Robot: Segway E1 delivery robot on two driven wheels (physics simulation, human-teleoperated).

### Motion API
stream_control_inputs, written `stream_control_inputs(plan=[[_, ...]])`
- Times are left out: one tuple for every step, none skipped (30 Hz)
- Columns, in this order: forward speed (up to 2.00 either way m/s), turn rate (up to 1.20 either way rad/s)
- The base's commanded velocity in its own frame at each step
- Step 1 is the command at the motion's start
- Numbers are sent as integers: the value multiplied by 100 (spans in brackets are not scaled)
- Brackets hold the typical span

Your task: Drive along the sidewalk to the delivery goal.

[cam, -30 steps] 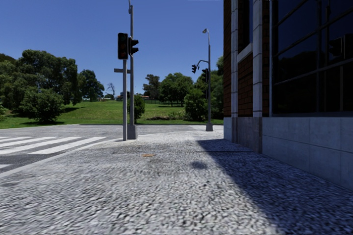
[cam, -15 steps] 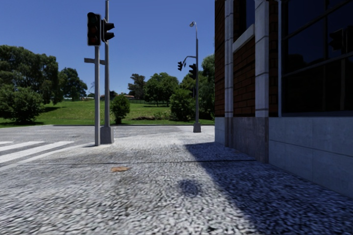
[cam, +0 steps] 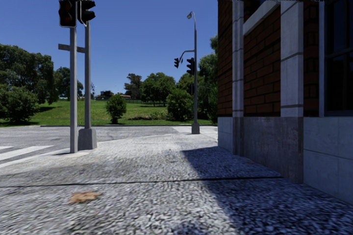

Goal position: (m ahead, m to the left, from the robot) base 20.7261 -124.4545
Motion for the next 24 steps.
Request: stream_control_inputs(plan=[[200, 0], [200, 0], [200, 0], [200, 0], [200, 0], [200, 0], [200, 0], [200, 0], [200, 0], [200, 0], [200, 0], [200, 0], [200, 0], [200, 0], [200, 0], [200, 0], [200, 0], [200, 0], [200, 0], [200, 0], [200, 0], [200, 0], [200, 0], [200, 0]])
